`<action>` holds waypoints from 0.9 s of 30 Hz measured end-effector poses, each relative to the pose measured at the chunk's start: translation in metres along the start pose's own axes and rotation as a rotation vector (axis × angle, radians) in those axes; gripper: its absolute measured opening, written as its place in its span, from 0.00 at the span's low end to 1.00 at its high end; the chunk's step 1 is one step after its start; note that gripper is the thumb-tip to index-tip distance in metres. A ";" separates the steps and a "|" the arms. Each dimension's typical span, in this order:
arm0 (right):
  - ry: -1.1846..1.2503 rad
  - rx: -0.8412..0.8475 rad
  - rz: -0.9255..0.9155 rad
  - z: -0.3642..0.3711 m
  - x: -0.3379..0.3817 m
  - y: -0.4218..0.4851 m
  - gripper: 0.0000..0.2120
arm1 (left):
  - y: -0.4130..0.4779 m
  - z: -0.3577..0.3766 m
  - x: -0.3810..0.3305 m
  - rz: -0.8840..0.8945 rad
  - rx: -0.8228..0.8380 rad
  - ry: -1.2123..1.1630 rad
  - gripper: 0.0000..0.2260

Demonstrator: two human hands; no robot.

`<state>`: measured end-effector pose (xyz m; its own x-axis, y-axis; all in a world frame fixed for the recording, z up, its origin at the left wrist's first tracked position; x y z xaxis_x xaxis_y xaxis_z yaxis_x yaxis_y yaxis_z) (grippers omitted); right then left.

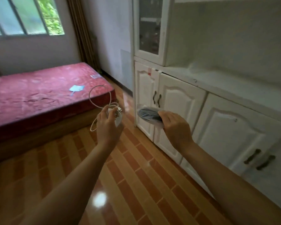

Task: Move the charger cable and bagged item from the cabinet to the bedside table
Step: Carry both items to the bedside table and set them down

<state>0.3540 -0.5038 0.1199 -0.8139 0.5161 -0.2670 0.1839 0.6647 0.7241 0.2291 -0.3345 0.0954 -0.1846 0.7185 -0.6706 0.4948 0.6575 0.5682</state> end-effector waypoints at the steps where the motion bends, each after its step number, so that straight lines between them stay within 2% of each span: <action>1: 0.053 -0.004 -0.029 0.003 0.019 0.009 0.13 | -0.004 -0.018 0.014 -0.031 -0.027 0.025 0.23; 5: 0.185 -0.034 -0.145 0.012 0.085 0.038 0.11 | -0.025 -0.085 0.053 -0.112 -0.152 0.128 0.23; 11: 0.345 -0.095 -0.366 0.015 0.174 0.063 0.15 | -0.067 -0.167 0.084 -0.233 -0.312 0.278 0.24; 17: 0.525 -0.164 -0.490 0.005 0.233 0.068 0.16 | -0.107 -0.209 0.097 -0.356 -0.405 0.378 0.24; 27: 0.750 -0.138 -0.662 0.003 0.331 0.065 0.15 | -0.178 -0.281 0.114 -0.574 -0.607 0.546 0.24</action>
<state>0.0980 -0.2881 0.0771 -0.8745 -0.4385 -0.2074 -0.4570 0.6016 0.6552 -0.1183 -0.3062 0.0515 -0.7006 0.1607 -0.6952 -0.2815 0.8331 0.4762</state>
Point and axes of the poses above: each hand's wrist, its own y-axis towards the middle knuckle, its own z-axis out of the palm, x = y × z, the point moved 7 cm from there along y, towards the middle knuckle, and after that the axes turned 14 degrees about -y, right-handed, at the moved point
